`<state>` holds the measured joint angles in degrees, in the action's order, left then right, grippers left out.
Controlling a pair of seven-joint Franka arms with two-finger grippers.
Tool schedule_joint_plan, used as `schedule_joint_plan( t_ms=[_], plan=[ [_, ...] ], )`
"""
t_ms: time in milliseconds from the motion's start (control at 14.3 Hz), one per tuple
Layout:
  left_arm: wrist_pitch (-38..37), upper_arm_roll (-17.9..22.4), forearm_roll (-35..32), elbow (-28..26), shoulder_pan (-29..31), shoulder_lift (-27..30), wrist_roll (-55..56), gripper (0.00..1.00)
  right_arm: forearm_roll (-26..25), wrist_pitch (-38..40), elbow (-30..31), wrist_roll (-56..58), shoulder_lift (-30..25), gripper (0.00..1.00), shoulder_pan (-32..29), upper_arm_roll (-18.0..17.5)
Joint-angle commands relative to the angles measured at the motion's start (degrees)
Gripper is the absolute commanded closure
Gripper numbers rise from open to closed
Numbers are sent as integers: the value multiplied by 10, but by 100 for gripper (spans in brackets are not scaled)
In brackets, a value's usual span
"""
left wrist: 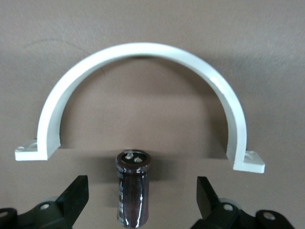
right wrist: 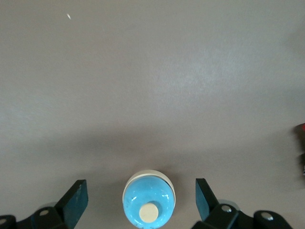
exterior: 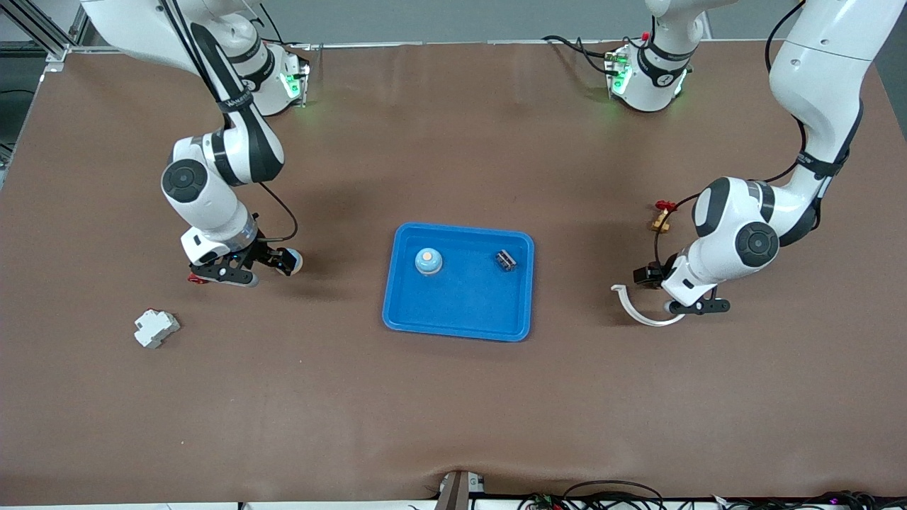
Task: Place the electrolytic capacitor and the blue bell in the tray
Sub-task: 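Grasp the second capacitor with the left gripper while the right gripper grasps the bell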
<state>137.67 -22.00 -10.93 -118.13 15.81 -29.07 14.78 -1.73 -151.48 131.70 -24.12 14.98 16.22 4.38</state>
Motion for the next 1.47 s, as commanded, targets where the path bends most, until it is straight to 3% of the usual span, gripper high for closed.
schedule_joint_plan(
  t_ms=[0, 210, 280, 350, 490, 910, 980, 1190, 1401],
  plan=[
    [8, -1, -11, -19, 3, 10, 4, 0, -2, -14, 11, 6, 7, 0, -8, -8],
    [7, -1, -11, -20, 4, 10, 4, 0, -2, -52, 36, 6, 8, 0, -8, -8],
    [7, -1, -11, -20, 4, 10, 4, 7, -2, -54, 43, 6, 8, 0, -7, -8],
    [7, -1, -11, -20, 4, 9, 4, 23, -2, -55, 44, 6, 8, 0, -7, -8],
    [7, -1, -11, -19, 4, 9, 4, 44, -2, -70, 57, 6, 8, 0, -7, -9],
    [3, 0, -11, -15, 5, 9, 3, 91, -1, -124, 80, -3, 32, 0, 2, -10],
    [2, 0, -11, -14, 5, 9, 3, 95, 1, -131, 80, -4, 39, 0, 5, -10],
    [-6, 1, -11, -3, 6, 14, 3, 95, 2, -141, 76, -5, 47, 0, 7, -10],
    [-80, -1, -8, 51, 4, 17, 6, 95, 2, -141, 76, -5, 50, 0, 7, -10]
  ],
)
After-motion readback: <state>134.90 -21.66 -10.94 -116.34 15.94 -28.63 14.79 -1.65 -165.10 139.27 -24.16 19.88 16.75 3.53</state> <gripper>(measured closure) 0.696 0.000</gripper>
